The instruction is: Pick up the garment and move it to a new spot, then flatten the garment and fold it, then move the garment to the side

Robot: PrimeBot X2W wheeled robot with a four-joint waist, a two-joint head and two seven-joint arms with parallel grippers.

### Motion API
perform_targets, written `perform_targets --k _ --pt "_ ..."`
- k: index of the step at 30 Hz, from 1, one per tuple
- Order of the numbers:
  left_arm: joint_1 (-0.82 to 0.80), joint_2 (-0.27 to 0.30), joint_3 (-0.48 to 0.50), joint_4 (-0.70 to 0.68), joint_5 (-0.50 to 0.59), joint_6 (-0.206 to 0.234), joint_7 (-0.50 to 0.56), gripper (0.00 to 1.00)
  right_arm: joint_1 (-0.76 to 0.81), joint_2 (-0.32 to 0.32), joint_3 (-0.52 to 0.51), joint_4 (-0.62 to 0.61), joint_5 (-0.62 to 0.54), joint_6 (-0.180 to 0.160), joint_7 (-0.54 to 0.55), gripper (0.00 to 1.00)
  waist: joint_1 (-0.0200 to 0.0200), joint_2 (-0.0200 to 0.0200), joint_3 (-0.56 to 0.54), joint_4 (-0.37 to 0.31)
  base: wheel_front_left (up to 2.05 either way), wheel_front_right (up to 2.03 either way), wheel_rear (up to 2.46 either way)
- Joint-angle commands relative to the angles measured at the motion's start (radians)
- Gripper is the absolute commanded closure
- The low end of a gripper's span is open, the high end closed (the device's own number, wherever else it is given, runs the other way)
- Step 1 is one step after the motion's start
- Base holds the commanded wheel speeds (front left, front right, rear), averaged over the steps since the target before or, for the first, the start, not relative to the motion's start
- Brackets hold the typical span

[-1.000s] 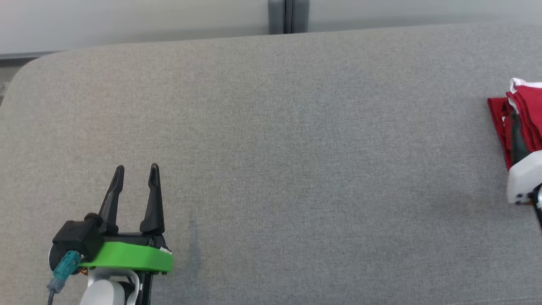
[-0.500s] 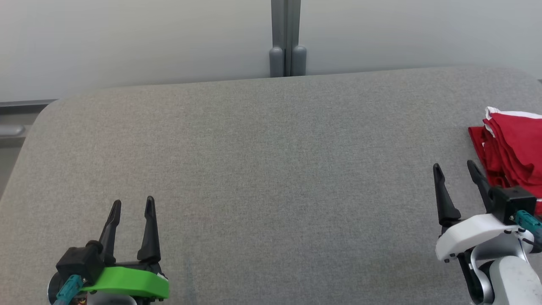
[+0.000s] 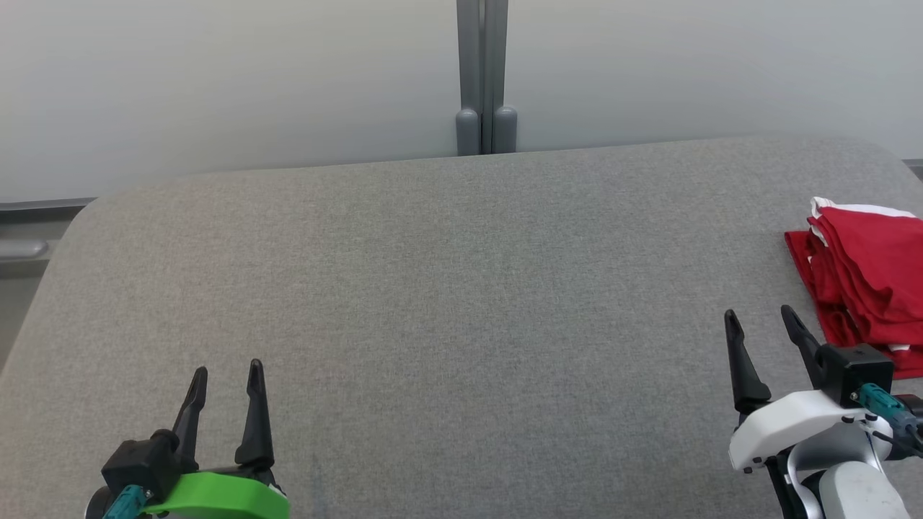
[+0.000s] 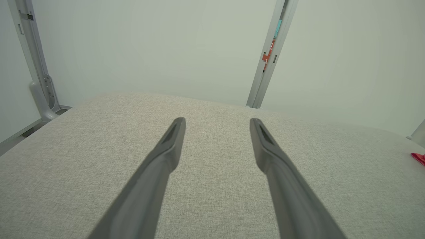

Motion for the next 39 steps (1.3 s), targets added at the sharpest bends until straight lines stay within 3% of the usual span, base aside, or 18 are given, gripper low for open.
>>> perform_targets --k 1,25,26,31,39 --pt "0.007 0.0 0.003 0.003 0.004 -0.002 -0.002 0.0 0.012 0.001 0.001 0.003 -0.005 -0.002 0.002 0.0 0.0 0.0 -0.001 0.0 0.0 0.0 0.0" --pt "-0.019 0.015 0.002 0.031 -0.011 -0.002 -0.002 0.0 0.018 0.01 0.016 0.012 0.011 -0.002 0.0 0.0 0.0 0.0 0.008 0.022 0.0 0.0 0.0" --pt "-0.006 0.01 0.002 0.03 -0.006 0.0 0.0 1.0 0.005 0.009 0.015 0.011 0.009 0.0 0.004 1.0 0.0 0.0 0.008 0.023 0.0 0.0 0.0" --pt "0.012 0.004 0.001 0.067 -0.011 0.0 0.007 1.0 0.026 0.019 0.014 0.052 0.014 0.0 0.009 1.0 0.0 0.0 0.008 0.023 0.0 0.0 0.0" --pt "-0.002 0.002 0.016 0.063 -0.145 0.0 0.047 1.0 0.012 0.024 0.0 0.062 0.167 0.0 0.036 1.0 0.0 0.0 0.01 0.02 0.0 0.0 0.0"
